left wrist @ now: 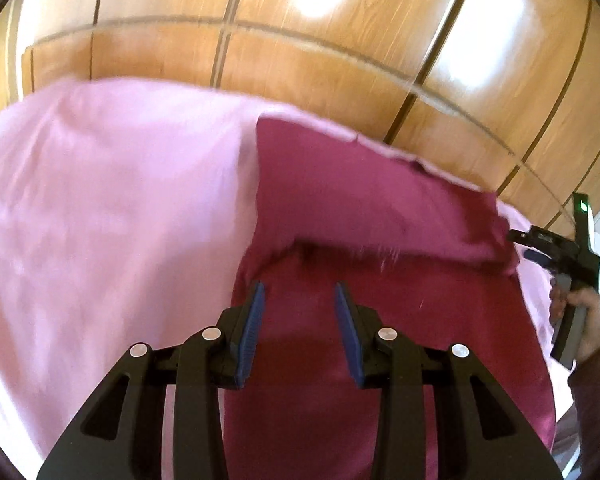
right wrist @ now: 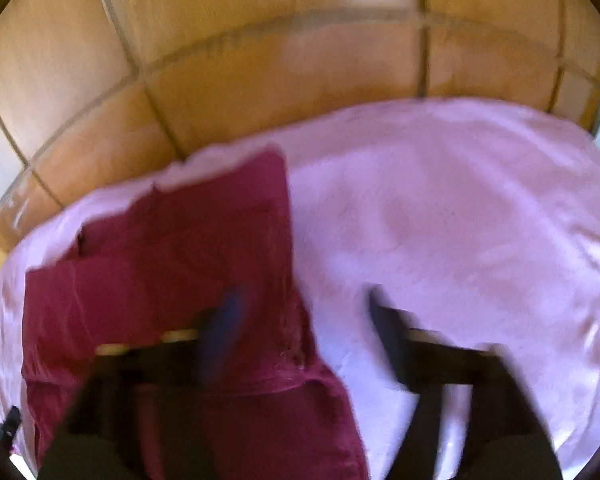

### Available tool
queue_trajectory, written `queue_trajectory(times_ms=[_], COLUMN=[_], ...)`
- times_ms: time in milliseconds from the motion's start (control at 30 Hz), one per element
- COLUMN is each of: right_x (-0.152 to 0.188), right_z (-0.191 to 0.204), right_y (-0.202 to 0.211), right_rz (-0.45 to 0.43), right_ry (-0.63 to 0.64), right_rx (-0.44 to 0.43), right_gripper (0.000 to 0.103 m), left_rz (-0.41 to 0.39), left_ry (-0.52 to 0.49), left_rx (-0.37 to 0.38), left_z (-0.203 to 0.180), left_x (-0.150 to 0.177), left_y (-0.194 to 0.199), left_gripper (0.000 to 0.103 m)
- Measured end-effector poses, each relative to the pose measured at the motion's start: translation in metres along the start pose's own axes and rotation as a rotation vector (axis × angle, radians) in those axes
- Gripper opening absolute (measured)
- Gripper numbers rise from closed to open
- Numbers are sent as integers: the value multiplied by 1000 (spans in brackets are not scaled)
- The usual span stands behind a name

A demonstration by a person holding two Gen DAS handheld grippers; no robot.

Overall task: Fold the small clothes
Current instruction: 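Grasp the other sleeve with the left gripper while the right gripper grasps the shirt edge, folding inward, then release the folded side with both grippers and smooth the shirt flat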

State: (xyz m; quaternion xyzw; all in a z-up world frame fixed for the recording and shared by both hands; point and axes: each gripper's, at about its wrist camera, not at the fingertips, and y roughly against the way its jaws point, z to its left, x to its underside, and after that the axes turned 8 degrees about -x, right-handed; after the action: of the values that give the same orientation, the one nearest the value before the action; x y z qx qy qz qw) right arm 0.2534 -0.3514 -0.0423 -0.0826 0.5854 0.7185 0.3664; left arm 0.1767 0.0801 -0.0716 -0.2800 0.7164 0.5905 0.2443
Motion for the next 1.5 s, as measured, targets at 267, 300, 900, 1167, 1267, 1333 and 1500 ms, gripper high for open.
queue_trajectory(times_ms=[267,300,900,1167,1267,1333,1500], right_x=[16,23,33,35,38,43,67], right_z=[82,87,51,57,57,58,63], right_y=[3,-2,-67,-64,-54,-45,-12], right_rz=[-4,8,15,12,25,22,15], right_ry=[255,273,237,254,247,246,276], right_rx=[-120,-113,-18,42,66,65,37], right_gripper=[71,71,96,101,101,101,101], left_rz=[-76,-76,30,-50,-95,-142,-195], left_ry=[-19,-28,-94,-121,-146,-153,-171], left_rx=[-25,-33,-245,-240,-257,-272,-289], left_z=[-36,-41,-47,-49,-51,-51,-50], left_x=[-54,-58,-52,-29,-21,-17,-7], left_y=[-29,-35,-103,-37,-17,-2,29], left_gripper=[36,36,36,36,48,58,61])
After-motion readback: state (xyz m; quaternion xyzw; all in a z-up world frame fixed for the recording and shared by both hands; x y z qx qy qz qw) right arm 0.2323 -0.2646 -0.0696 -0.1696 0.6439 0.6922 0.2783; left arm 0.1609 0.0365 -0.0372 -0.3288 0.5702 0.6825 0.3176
